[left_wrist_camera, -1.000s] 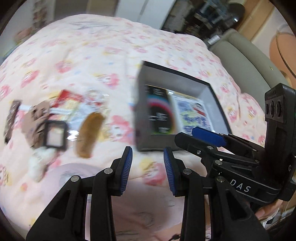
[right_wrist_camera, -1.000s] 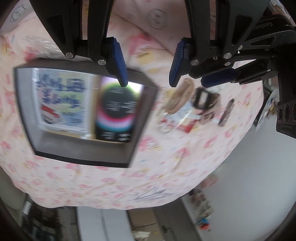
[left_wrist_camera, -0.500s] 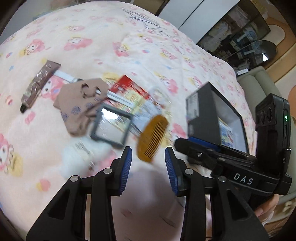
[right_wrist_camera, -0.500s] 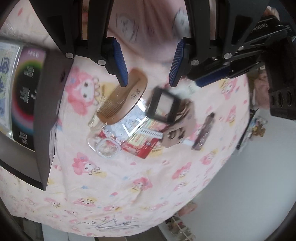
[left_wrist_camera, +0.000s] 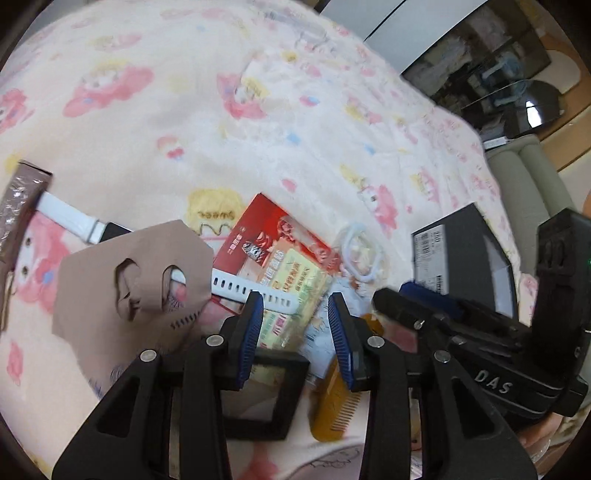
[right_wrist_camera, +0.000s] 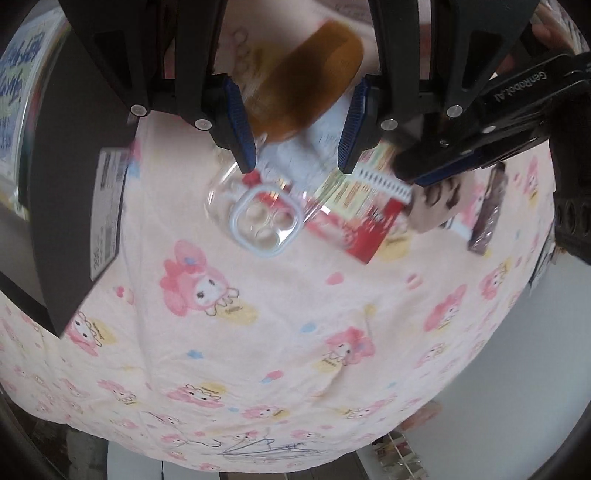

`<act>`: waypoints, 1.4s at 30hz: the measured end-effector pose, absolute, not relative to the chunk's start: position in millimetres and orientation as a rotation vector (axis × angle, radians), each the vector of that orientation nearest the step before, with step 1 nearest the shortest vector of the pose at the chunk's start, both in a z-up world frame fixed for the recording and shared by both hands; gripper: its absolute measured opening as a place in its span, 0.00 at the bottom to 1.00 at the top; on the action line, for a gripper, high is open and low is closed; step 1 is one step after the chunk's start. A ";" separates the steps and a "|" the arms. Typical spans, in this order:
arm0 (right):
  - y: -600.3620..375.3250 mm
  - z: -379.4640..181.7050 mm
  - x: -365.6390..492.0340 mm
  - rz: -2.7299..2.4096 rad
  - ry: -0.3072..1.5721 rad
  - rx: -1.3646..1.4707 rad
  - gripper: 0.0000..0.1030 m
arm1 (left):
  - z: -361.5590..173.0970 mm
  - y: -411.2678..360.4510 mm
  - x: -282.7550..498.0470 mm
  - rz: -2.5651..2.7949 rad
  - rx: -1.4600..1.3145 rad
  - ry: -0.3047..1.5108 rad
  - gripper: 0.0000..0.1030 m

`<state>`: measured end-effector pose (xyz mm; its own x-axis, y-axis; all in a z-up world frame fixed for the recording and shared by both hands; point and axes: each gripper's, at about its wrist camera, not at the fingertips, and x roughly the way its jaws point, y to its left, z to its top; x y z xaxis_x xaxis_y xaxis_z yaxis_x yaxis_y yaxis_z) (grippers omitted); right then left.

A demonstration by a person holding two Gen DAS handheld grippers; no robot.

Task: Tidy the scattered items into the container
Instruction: 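Reach the right tool to the clear phone case on the bed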

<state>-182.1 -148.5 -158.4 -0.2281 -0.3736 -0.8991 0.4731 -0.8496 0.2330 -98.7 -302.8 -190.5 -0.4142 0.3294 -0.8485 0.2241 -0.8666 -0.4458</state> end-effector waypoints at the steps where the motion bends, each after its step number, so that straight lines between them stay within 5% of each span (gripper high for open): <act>1: -152.4 -159.5 -185.7 -2.113 0.133 1.495 0.42 | -196.9 -303.2 -99.9 2.461 -1.735 -0.768 0.35; 15: -201.3 -185.0 -191.1 -2.010 0.356 1.490 0.40 | -217.5 -325.2 -82.2 2.361 -1.738 -0.867 0.30; 19: -172.2 -189.1 -189.0 -2.077 0.393 1.554 0.41 | -219.7 -323.7 -87.0 2.305 -1.707 -0.893 0.36; 25: -135.1 -188.4 -176.2 -2.056 0.177 1.648 0.41 | -212.6 -324.1 -89.4 2.361 -1.711 -0.946 0.34; 37: -118.2 -212.0 -169.5 -2.011 0.000 1.724 0.51 | -213.5 -293.6 -119.9 2.255 -1.731 -0.755 0.35; 42: -115.5 -202.8 -166.5 -2.012 -0.026 1.649 0.47 | -214.9 -298.7 -107.5 2.141 -1.636 -0.882 0.24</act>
<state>-166.5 -115.5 -202.8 -0.1115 -0.4097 -0.9054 0.3859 -0.8574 0.3405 -107.5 -298.7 -214.9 -0.3032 0.5787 -0.7571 0.1228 -0.7641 -0.6333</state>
